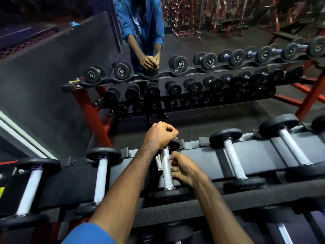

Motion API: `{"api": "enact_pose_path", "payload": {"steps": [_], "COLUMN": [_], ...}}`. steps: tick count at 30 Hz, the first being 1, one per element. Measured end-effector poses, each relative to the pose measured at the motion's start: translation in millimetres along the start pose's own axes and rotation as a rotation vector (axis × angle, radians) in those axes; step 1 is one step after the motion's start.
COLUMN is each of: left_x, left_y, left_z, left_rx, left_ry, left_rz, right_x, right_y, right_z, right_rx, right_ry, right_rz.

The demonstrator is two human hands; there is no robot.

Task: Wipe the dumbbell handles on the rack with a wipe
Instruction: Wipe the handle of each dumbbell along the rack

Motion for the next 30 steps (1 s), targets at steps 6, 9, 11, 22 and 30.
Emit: {"api": "enact_pose_path", "payload": {"steps": [6, 9, 11, 22, 30], "left_x": [3, 1, 0, -1, -3], "left_y": [1, 5, 6, 12, 9], "left_z": [3, 2, 3, 2, 2], "left_rx": [0.063, 0.088, 0.096, 0.102, 0.112], "left_ry": [0.066, 0.043, 0.032, 0.027, -0.041], "left_rz": [-0.082, -0.135, -0.141, -0.213, -0.108], "right_x": [22, 19, 18, 7, 13], "right_y": [9, 5, -4, -14, 3], "right_z": [10, 12, 4, -10, -10], "right_rx": [-0.097, -0.131, -0.124, 0.104, 0.019], "right_ry": [-0.089, -0.161, -0.11, 0.011, 0.048], "right_rz": [-0.246, -0.275, -0.282, -0.334, -0.39]}}
Point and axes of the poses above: each hand's wrist, its own z-axis towards the middle knuckle, its own x-axis out of the palm, y = z × x, the point moved 4 cm from there along z, towards the middle knuckle, and after that the axes turned 5 degrees about x, right-handed, at the moved point
